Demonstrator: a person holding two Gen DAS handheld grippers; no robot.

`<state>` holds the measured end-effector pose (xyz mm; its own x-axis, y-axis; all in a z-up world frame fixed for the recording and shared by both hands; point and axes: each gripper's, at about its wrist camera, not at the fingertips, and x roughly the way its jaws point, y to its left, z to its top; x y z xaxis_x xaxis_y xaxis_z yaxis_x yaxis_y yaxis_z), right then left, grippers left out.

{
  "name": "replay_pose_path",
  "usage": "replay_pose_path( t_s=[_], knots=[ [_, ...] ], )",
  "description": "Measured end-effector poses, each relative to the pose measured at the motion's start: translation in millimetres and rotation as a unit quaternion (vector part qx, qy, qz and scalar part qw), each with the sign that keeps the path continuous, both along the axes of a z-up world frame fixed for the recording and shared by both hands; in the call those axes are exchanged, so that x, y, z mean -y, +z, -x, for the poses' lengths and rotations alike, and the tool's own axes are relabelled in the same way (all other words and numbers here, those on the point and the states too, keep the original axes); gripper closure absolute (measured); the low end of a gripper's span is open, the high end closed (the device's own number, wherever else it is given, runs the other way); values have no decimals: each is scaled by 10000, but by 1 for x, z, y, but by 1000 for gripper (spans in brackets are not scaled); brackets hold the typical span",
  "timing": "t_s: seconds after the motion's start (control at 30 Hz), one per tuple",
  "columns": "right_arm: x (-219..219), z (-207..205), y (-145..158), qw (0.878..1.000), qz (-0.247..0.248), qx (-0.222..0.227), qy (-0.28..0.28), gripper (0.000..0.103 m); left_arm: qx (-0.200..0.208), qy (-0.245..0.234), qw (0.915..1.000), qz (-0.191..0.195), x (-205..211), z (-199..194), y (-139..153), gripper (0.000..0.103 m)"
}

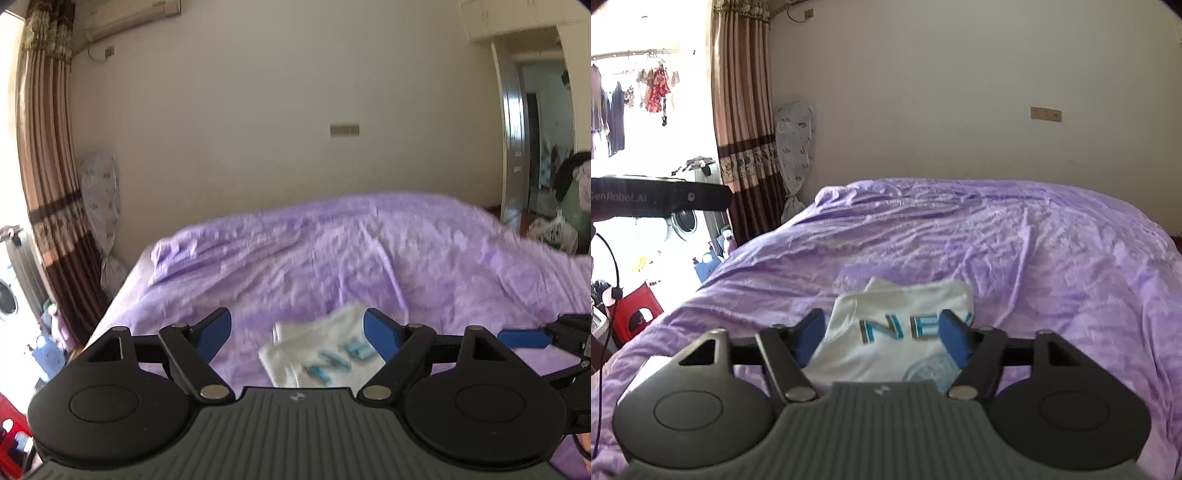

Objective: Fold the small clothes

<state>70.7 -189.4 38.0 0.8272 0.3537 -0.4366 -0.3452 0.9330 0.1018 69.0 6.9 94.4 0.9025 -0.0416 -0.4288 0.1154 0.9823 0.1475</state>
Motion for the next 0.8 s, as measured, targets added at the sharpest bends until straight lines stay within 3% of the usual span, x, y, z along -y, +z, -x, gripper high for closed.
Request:
replay_pose_path(
  t_s=[0.23,0.33,0.8],
  knots=[
    [-4,40,-33,9988,147,-162,-446,34,-724,292,9969,-133,12,16,-60,8],
    [-6,41,-45,9981,201,-269,-522,32,-1014,490,9936,-21,7,20,-81,8],
    [-27,38,-86,9967,366,-623,-373,31,-1234,767,9894,22,6,32,-114,10]
  ],
)
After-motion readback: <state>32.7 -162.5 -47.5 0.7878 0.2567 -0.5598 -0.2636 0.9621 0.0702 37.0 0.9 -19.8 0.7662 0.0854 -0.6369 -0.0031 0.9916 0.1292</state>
